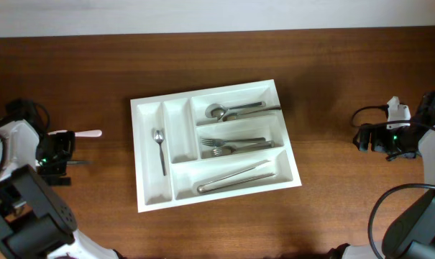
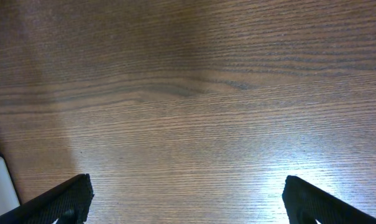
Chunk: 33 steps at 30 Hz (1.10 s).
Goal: Pack container
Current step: 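Move the left gripper back over the remaining small spoon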
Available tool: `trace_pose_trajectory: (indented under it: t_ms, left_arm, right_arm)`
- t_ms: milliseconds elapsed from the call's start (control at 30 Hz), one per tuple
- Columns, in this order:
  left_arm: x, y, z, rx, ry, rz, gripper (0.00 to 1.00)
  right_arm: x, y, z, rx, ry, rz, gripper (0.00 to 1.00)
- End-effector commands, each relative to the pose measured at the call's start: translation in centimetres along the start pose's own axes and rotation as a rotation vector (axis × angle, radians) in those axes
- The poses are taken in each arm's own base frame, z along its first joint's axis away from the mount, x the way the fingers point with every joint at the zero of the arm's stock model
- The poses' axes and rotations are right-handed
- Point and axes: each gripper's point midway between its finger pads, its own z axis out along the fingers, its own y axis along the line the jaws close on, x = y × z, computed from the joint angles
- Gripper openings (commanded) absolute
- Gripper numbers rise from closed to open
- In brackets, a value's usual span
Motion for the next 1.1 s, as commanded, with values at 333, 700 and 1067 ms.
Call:
trace_pose_trajectory:
  t_ms: [333,700,1067]
  left_arm:
    - [-1.9,1.7,2.9,-0.098,-0.025,-0.047,0.99]
    - [-3.2,0.9,3.0,-0.063,-0.069,-0.042,0.99]
    - [-3.8,-0.1,3.0,-0.023,-0.095,-0.042,0.99]
  right_arm:
    - [0.1,0.0,0.0,-0.010,-0.003,-0.004,0.99]
    - [0.0,0.0,0.0,-0.010,-0.004,-0.004,0.99]
    - [0.1,0.0,0.0,-0.010,-0.003,-0.004,0.99]
